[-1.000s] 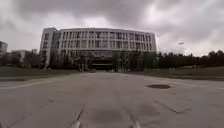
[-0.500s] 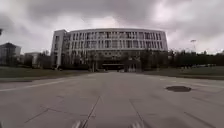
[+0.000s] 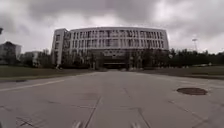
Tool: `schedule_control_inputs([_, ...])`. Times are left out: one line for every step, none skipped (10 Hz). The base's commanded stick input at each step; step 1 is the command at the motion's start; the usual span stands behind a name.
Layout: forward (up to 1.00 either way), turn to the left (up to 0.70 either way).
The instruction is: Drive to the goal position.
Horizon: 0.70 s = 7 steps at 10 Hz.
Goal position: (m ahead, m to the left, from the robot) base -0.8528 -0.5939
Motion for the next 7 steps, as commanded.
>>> schedule_control_inputs([1.0, 0.0])
schedule_control_inputs([1.0, 0.0])
schedule_control_inputs([1.0, 0.0])
schedule_control_inputs([1.0, 0.0])
schedule_control_inputs([1.0, 0.0])
schedule_control_inputs([1.0, 0.0])
schedule_control_inputs([1.0, 0.0])
